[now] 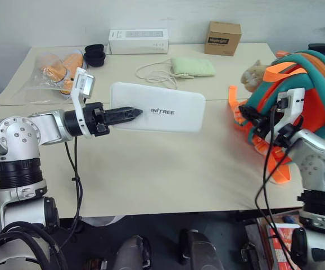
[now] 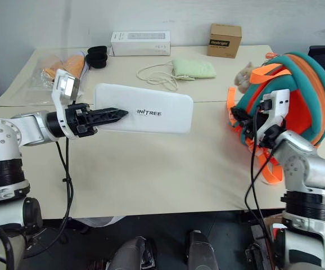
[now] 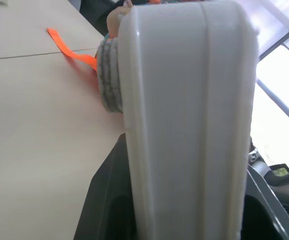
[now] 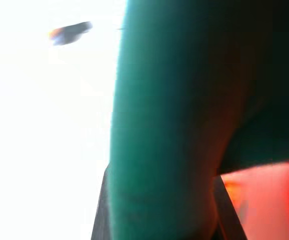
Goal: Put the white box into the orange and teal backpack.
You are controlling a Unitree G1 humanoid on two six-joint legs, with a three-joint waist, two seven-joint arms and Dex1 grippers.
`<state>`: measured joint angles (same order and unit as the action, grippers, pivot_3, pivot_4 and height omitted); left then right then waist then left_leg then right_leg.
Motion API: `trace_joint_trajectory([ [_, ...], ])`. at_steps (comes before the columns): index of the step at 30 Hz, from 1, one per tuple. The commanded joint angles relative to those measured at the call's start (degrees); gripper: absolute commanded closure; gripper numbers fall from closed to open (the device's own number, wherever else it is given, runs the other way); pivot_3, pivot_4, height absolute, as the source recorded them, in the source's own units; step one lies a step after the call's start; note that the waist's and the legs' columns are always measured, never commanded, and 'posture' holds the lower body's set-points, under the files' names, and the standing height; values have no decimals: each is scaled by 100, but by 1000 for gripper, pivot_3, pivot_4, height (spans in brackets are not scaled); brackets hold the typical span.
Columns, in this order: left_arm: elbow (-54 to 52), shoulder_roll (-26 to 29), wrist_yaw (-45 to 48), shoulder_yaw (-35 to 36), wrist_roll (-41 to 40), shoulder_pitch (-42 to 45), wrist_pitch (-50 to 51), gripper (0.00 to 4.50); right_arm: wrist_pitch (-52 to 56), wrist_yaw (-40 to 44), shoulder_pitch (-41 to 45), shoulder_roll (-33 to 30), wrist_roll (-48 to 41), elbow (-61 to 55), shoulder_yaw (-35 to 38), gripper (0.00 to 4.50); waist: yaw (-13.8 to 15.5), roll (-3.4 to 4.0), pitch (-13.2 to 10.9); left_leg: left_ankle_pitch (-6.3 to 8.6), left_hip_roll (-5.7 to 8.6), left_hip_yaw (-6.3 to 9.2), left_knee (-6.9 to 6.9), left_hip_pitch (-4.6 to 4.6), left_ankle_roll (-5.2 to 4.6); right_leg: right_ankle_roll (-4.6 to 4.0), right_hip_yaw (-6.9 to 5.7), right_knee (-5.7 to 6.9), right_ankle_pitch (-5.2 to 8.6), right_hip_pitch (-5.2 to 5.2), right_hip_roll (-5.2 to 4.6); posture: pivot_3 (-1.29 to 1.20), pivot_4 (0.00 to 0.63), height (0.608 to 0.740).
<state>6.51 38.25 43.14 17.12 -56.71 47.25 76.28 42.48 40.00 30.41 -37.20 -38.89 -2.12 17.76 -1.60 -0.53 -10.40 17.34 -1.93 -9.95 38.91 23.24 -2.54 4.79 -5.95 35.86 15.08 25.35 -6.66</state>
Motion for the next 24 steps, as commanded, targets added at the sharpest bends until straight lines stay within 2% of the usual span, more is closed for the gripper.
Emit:
trace_joint_trajectory([
  [1, 248, 271, 115, 314, 25, 343, -285, 3207, 635, 846, 116, -529, -915, -631, 175, 4489, -4, -1, 0, 0, 0, -1, -1, 0, 0, 0, -3, 0, 0, 2, 0, 0, 150, 740],
  [5, 593, 560, 361, 243, 264, 577, -680, 3207, 1428, 1937, 64, -1453, -1875, -1163, 276, 4489, 3, -2, -1, 2, -3, -2, -8, 0, 2, -2, -4, -4, 1, 5, 1, 0, 150, 740],
  [12, 640, 541, 726, 156, 434, 744, -1220, 3207, 2196, 3014, -363, -2470, -3107, -1799, 644, 4489, 35, -10, -7, 5, -1, -3, -7, 4, 0, -4, -12, -26, 2, 8, -5, 0, 150, 740],
  [15, 434, 443, 840, 95, 383, 702, -1259, 3207, 2229, 3086, -485, -2639, -3259, -1910, 689, 4489, 62, -12, -8, 7, 2, -2, 0, 5, -5, -4, -10, -25, 2, 8, -14, 0, 150, 740],
  [19, -42, 78, 933, -108, 416, 623, -1554, 3207, 2111, 3117, -677, -2702, -3123, -1972, 664, 4489, 137, -16, -10, 8, 3, -2, 6, 5, -6, -4, -2, -25, 2, 8, -37, 0, 150, 740],
  [24, -99, -237, 1087, -414, 589, 754, -1895, 3207, 1999, 3227, -932, -2778, -2875, -1842, 597, 4489, 166, -19, -11, 5, 15, -1, 8, 6, -11, -3, -8, -19, 2, 8, -69, 0, 150, 740],
])
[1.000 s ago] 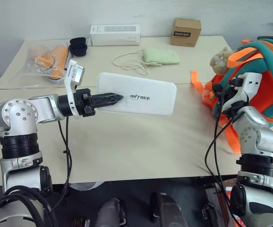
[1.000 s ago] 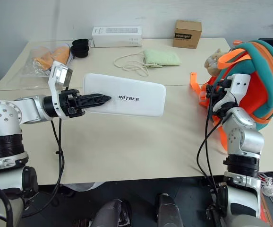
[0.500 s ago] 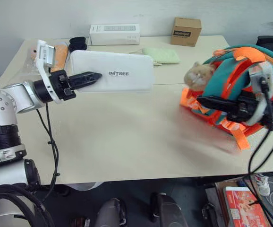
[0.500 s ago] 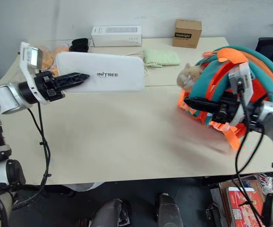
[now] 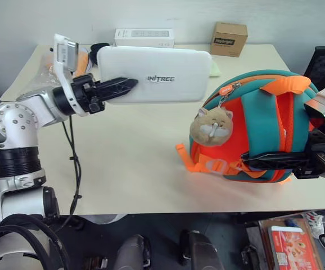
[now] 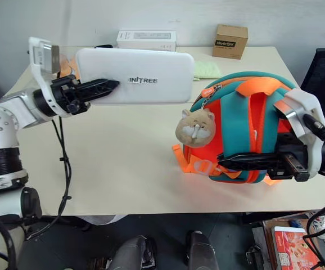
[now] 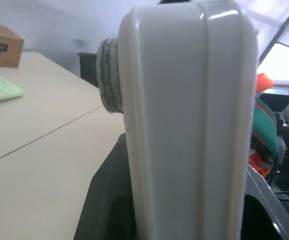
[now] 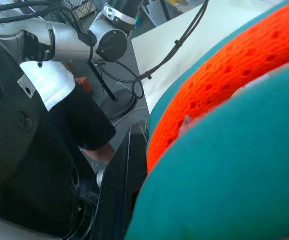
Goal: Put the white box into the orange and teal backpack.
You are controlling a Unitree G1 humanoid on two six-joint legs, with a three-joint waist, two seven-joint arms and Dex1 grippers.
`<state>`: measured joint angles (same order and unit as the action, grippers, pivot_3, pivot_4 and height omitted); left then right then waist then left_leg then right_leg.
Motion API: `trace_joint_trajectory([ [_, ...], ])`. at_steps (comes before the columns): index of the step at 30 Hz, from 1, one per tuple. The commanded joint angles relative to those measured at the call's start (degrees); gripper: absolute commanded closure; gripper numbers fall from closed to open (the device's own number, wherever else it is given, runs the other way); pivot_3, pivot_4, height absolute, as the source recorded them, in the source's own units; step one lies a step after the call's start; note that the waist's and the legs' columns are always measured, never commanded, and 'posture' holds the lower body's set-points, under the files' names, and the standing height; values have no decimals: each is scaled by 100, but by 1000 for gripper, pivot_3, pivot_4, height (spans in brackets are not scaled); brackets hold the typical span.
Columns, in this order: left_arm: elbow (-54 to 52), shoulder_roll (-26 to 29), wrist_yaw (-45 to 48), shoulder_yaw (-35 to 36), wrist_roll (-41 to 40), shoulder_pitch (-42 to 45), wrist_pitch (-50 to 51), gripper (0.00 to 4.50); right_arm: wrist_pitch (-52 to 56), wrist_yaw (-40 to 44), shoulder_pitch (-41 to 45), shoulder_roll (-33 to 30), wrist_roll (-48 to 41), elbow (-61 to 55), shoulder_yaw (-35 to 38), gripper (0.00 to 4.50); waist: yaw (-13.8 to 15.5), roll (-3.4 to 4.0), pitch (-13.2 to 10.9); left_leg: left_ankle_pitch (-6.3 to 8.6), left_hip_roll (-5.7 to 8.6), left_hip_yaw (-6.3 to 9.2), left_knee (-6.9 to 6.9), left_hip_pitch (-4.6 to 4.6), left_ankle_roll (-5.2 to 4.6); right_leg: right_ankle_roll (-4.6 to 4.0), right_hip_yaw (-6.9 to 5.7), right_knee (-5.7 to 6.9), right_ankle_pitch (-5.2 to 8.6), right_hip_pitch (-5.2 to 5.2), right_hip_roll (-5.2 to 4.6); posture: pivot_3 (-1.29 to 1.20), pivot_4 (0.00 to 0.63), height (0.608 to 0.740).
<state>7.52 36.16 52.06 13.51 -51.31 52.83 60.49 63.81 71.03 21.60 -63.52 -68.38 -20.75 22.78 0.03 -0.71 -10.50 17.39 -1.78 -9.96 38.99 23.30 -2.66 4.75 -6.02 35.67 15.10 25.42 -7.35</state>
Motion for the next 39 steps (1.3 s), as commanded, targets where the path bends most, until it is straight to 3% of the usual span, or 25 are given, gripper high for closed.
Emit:
trace_joint_trajectory([
  [1, -235, -26, 321, -253, 203, 182, -477, 3207, -167, 155, -101, -155, 129, 73, 88, 4489, 4, -1, 0, -1, 2, 0, 1, 0, -1, 1, -3, 0, 0, 0, -1, 0, 150, 740],
  [8, -142, -111, 1078, -1414, 1480, 151, -2038, 3207, -279, 322, -459, -176, 349, 195, 145, 4489, 31, -1, 0, -1, 6, 0, 3, 0, -7, 2, -23, 0, -1, -2, -4, 0, 150, 740],
  [17, 498, -484, 1999, -2125, 2166, 762, -2789, 3207, -639, 259, -527, 15, 705, 274, -208, 4489, 141, -3, -2, 1, 9, 1, 12, 1, -19, 7, -31, -2, -4, -6, -8, 0, 150, 740],
  [24, 1226, -1409, 2057, -2551, 2841, 1313, -3570, 3207, -915, 140, -315, 210, 1036, 196, -719, 4489, 147, -6, -3, 5, 16, 4, 16, 5, -31, 15, -37, -8, -8, -10, -10, 0, 150, 740],
  [31, 1345, -2394, 1512, -2872, 3540, 1124, -4224, 3207, -913, -49, -228, 366, 1066, 51, -868, 4489, 152, -7, -4, 5, 21, 19, 23, 9, -42, 23, -52, -16, -13, -23, -21, 0, 150, 740],
  [35, 1307, -2311, 1529, -2540, 3437, 1126, -4009, 3207, -885, -71, -343, 300, 1020, -43, -784, 4489, 144, -7, -4, 6, 18, 23, 23, 6, -45, 26, -55, -21, -15, -30, -24, 0, 150, 740],
  [39, 1255, -1582, 2006, -2034, 3100, 1104, -3572, 3207, -780, 144, -677, 4, 873, -201, -345, 4489, 129, -7, -4, 6, 14, 26, 23, 7, -44, 26, -60, -21, -15, -31, -21, 0, 150, 740],
])
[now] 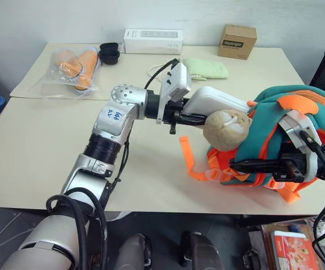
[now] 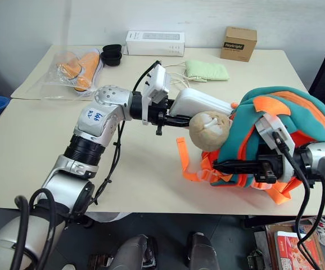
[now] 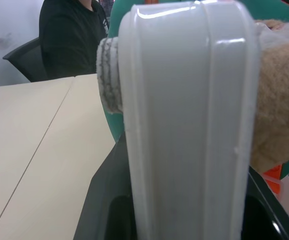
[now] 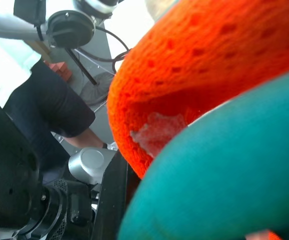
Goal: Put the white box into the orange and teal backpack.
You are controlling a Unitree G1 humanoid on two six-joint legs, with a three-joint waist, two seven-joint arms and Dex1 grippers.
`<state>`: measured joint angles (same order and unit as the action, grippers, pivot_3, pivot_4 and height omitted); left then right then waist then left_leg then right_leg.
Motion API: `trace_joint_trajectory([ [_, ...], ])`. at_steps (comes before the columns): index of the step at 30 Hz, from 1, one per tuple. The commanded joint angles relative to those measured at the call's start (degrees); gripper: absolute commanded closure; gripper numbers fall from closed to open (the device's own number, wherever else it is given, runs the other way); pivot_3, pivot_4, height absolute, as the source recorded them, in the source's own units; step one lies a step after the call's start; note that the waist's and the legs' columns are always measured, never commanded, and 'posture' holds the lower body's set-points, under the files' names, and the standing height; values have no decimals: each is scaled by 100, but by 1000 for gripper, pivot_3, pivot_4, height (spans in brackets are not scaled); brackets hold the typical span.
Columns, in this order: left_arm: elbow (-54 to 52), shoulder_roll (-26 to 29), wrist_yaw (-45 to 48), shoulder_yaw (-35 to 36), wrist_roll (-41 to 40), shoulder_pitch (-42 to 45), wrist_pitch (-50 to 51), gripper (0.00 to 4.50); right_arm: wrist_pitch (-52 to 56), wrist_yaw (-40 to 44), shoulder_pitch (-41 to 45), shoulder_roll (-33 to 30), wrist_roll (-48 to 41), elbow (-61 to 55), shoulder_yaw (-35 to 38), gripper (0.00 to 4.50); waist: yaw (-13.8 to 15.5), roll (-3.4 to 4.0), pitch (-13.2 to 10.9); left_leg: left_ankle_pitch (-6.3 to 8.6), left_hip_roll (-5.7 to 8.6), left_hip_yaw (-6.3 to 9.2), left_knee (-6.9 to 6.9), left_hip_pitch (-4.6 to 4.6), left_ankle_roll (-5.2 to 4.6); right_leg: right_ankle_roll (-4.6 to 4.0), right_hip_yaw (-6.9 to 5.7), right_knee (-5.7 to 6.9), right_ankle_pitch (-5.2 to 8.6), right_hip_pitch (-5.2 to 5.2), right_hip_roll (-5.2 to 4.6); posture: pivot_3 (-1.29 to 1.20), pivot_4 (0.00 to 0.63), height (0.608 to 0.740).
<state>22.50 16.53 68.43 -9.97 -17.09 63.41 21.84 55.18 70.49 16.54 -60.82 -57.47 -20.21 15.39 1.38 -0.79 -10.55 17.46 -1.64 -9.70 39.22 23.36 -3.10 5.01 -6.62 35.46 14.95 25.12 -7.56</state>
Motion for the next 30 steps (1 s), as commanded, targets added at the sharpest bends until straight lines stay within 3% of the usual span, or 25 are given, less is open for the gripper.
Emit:
trace_joint_trajectory([
  [1, -256, 483, 424, 375, -388, 43, 372, 3207, 120, 261, -248, -345, -281, -298, 520, 4489, -25, 0, 0, 0, -1, 0, 0, 0, 0, 0, 0, 1, 0, 1, 1, 0, 150, 740],
  [5, -83, 1026, 688, 788, -761, 251, 895, 3207, 237, 425, -493, -547, -517, -388, 925, 4489, -76, 0, 0, 1, -6, -1, -1, -2, 3, -1, 0, 1, 1, 1, 6, 0, 150, 740],
  [8, 19, 1093, 603, 1362, -1514, 559, 1965, 3207, 287, 451, -598, -572, -617, -414, 1118, 4489, -69, -7, -4, 1, -4, 0, -1, -1, 3, -1, 0, 2, 1, 0, 5, 0, 150, 740],
  [10, -174, 1029, 604, 1384, -1678, 492, 2221, 3207, 280, 413, -613, -555, -633, -413, 1135, 4489, -50, -10, -6, 0, -2, 2, -1, 4, 1, -1, -1, 4, 1, 3, 4, 0, 150, 740],
  [17, -714, 749, 775, 644, -1316, -99, 1746, 3207, 209, 278, -512, -469, -588, -430, 974, 4489, -4, -12, -7, 0, 5, 3, 0, -8, 1, 0, -2, -1, 0, -16, 5, 0, 150, 740],
  [23, -120, 596, 642, 157, -310, -174, 70, 3207, 259, 255, -464, -511, -692, -450, 1027, 4489, -3, -12, -7, 2, 0, 4, 0, -8, 6, 0, -1, -5, 0, -13, 2, 0, 150, 740],
  [30, 536, 332, 857, -4, -38, 145, -596, 3207, 213, 313, -441, -564, -719, -469, 1003, 4489, -4, -12, -7, 3, -1, 5, 0, -7, 4, 0, -3, -6, 0, -13, 1, 0, 150, 740],
])
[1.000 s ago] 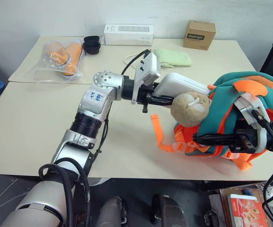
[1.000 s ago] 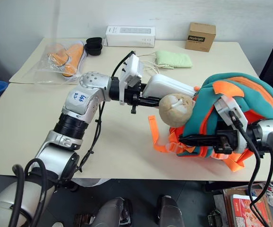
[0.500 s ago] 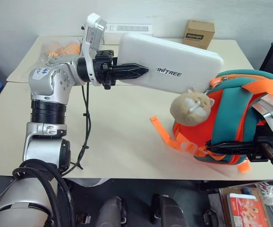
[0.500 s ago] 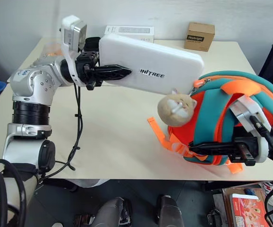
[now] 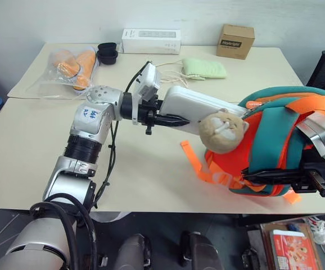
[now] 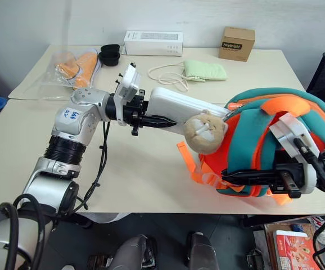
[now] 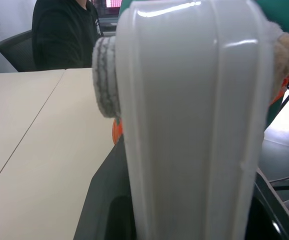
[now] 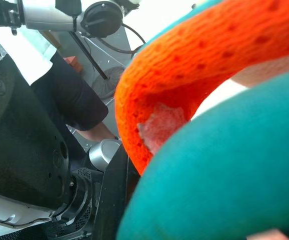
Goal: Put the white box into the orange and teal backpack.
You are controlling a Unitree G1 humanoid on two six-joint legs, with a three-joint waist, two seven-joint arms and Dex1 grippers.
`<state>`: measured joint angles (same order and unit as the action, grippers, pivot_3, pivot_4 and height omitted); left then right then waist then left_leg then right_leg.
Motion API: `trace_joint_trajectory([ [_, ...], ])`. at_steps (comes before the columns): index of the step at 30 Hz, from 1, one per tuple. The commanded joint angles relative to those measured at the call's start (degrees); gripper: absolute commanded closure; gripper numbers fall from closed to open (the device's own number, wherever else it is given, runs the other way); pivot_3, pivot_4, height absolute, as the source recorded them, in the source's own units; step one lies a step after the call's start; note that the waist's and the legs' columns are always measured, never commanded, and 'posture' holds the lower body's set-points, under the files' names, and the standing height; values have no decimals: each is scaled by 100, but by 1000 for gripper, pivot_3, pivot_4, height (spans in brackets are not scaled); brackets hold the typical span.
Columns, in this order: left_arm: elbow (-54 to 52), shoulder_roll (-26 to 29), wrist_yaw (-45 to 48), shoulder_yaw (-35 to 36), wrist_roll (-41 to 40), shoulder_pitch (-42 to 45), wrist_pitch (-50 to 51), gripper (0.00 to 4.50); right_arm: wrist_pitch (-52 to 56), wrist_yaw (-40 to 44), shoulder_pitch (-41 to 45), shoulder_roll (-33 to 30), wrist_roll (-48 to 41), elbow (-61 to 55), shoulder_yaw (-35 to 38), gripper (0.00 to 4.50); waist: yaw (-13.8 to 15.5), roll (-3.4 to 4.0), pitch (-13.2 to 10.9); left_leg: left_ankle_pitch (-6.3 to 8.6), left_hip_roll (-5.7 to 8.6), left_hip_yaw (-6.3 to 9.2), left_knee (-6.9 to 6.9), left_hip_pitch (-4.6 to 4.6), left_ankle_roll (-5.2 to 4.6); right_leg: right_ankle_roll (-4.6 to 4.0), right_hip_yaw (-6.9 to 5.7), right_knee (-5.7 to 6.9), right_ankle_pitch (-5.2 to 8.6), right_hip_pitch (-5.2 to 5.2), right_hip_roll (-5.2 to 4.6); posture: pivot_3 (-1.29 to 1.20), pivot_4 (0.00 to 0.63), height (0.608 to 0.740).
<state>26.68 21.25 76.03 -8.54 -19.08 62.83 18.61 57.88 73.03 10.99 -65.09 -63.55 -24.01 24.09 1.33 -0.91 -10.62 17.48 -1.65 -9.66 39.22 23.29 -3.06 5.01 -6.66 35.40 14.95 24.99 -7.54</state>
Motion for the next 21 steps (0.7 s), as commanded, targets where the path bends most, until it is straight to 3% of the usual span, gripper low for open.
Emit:
trace_joint_trajectory([
  [1, 204, -246, 77, -187, 216, 256, -371, 3207, -82, 42, 144, -119, -87, -88, 82, 4489, 1, 0, 0, 1, 1, 0, 0, 0, -1, 0, 0, -1, 0, -1, 0, 0, 150, 740],
  [16, 937, -2456, -984, -714, 881, 604, -658, 3207, -300, -494, 528, 275, 3, -182, -428, 4489, 2, -3, -2, 3, 1, 3, 0, 3, -7, 1, -5, -6, 0, 0, 0, 0, 150, 740],
  [17, 1055, -2541, -1074, -653, 874, 648, -589, 2471, -309, -548, 515, 299, 27, -189, -431, 4500, 2, -3, -2, 3, 0, 3, 0, 3, -7, 0, -5, -6, 0, 0, -1, 0, 150, 740],
  [21, 711, -2264, -835, -484, 715, 497, -340, 1351, -298, -673, 453, 343, 6, -178, -367, 4500, -33, -3, -2, 7, -3, 4, -1, 3, -12, 0, -4, -7, 0, 1, 0, 0, 150, 740],
])
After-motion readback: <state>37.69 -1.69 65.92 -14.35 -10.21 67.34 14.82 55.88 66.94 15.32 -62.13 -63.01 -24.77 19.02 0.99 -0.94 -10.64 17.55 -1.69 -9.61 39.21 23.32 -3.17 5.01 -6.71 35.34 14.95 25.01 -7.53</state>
